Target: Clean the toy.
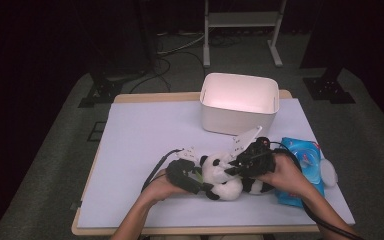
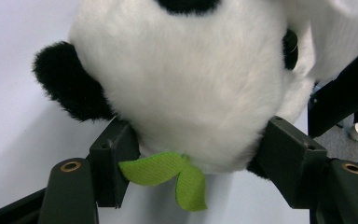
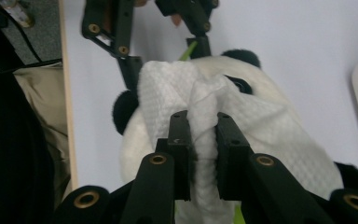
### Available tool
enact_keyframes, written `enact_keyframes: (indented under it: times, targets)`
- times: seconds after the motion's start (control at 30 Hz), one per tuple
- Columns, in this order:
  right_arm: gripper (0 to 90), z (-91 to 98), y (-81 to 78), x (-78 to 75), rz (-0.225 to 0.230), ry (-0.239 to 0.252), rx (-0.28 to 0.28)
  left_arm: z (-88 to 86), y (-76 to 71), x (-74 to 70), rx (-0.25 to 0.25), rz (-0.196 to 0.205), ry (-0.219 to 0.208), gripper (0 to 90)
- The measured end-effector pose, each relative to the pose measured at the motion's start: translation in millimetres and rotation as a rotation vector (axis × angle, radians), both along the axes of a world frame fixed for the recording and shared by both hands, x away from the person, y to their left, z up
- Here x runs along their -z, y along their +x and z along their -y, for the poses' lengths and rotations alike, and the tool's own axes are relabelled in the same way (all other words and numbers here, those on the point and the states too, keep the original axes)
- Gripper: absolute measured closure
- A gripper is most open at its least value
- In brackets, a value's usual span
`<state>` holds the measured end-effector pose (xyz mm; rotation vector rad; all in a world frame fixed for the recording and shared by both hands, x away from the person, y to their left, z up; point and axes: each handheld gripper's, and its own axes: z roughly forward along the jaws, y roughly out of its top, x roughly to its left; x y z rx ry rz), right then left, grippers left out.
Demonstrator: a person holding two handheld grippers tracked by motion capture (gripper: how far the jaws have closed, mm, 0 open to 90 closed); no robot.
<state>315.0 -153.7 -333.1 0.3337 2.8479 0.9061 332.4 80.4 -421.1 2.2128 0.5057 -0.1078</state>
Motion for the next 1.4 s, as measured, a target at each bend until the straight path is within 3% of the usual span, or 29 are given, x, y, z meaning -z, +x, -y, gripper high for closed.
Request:
enact_keyframes:
  times: [0.1, 0.27, 0.6, 1.03, 1.4]
  targets:
    - [77.8, -3.5, -4.3, 0.7, -0.003, 0.0, -0.017, 0.7, -0.5, -0.9, -0.002, 0.002, -0.003, 31.5]
    - [77.8, -13.6, -14.9, 9.1, 0.002, -0.047, -0.062, -0.3, 0.3, -0.6, -0.008, 0.002, -0.007, 31.5]
    - [77.7, 5.9, -22.3, 12.6, -0.023, -0.075, -0.052, 1.6, -1.1, -4.3, -0.005, 0.009, -0.016, 31.9]
    - [77.9, -25.4, -20.3, 10.0, 0.009, -0.078, -0.094, 1.1, -1.7, -5.3, 0.004, 0.022, -0.01, 32.3]
    - [77.6, 3.9, -18.3, 0.7, 0.017, -0.07, -0.032, 1.8, -2.5, -5.7, 0.009, 0.032, -0.001, 32.2]
